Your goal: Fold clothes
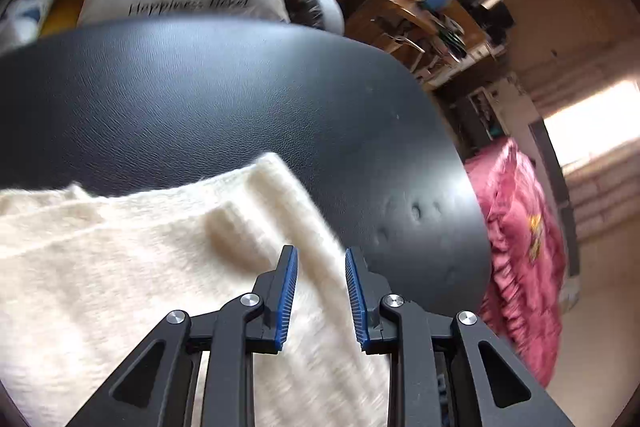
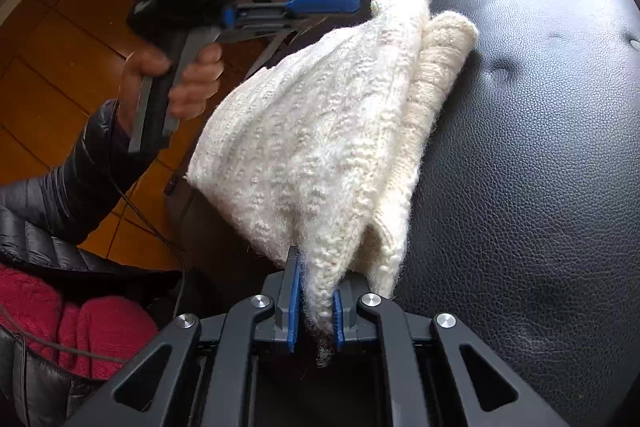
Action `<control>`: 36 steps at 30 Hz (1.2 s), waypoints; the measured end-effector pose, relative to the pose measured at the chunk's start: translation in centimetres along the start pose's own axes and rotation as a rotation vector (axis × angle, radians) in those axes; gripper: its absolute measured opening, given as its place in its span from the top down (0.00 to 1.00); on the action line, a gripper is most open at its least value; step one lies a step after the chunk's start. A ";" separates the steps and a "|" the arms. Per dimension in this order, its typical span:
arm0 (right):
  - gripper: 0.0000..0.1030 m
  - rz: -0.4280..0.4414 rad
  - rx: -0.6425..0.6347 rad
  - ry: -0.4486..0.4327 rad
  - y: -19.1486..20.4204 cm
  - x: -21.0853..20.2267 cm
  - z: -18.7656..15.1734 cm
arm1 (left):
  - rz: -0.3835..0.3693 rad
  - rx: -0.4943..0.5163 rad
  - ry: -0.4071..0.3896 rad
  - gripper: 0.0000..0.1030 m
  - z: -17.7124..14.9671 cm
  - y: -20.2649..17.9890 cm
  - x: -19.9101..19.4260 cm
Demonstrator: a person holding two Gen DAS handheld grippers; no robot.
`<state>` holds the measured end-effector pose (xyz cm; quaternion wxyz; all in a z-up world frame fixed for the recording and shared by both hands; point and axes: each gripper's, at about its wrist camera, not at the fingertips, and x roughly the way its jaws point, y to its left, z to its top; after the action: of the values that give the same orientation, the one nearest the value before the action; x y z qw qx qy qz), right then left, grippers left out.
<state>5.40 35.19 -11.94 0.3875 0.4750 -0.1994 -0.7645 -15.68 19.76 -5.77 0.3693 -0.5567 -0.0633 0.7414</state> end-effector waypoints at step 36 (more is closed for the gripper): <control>0.86 -0.056 0.127 -0.095 -1.7 -3.8 -0.9 | 0.135 0.046 -0.157 0.76 3.6 2.5 2.8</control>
<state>6.50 39.25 -11.35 0.3251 0.4673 -0.2521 -0.7825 -20.30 20.83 -7.86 0.3252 -0.4911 -0.0375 0.8073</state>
